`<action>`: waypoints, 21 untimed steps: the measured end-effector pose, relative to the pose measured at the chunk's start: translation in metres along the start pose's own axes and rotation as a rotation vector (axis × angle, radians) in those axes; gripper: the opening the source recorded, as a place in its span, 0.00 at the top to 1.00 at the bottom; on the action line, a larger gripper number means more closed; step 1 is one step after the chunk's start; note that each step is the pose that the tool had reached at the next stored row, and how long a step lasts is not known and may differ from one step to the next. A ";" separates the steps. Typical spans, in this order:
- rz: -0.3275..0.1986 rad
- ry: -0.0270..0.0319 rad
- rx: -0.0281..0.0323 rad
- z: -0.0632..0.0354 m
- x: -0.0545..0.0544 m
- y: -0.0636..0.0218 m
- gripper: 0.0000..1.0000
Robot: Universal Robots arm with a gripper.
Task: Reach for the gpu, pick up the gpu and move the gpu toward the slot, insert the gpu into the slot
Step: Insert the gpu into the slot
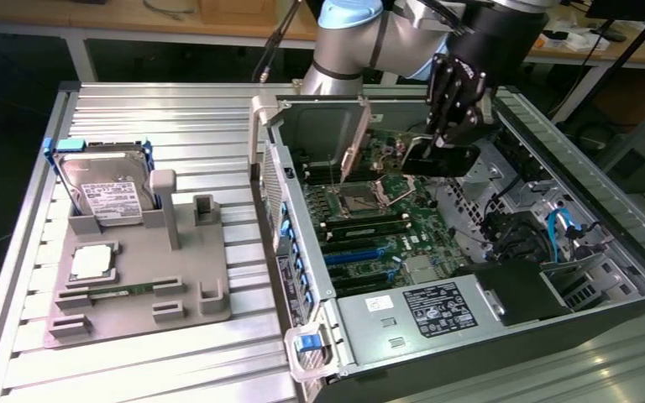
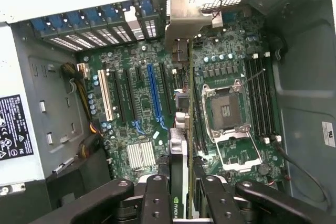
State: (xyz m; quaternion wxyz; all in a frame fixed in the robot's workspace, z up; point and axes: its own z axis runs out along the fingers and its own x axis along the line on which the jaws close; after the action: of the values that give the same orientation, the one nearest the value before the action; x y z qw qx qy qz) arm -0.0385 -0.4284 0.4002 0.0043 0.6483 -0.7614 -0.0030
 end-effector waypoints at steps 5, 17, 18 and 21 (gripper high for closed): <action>-0.108 0.0008 0.0015 0.0033 0.000 -0.0002 0.73; -0.271 0.0022 0.0036 0.0169 0.007 -0.0014 0.73; -0.272 0.0022 0.0035 0.0187 0.008 -0.0017 0.73; -0.271 0.0020 0.0041 0.0250 0.011 -0.0021 0.73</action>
State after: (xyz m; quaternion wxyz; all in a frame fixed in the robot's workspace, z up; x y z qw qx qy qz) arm -0.0385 -0.4400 0.3752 0.0033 0.7453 -0.6667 -0.0013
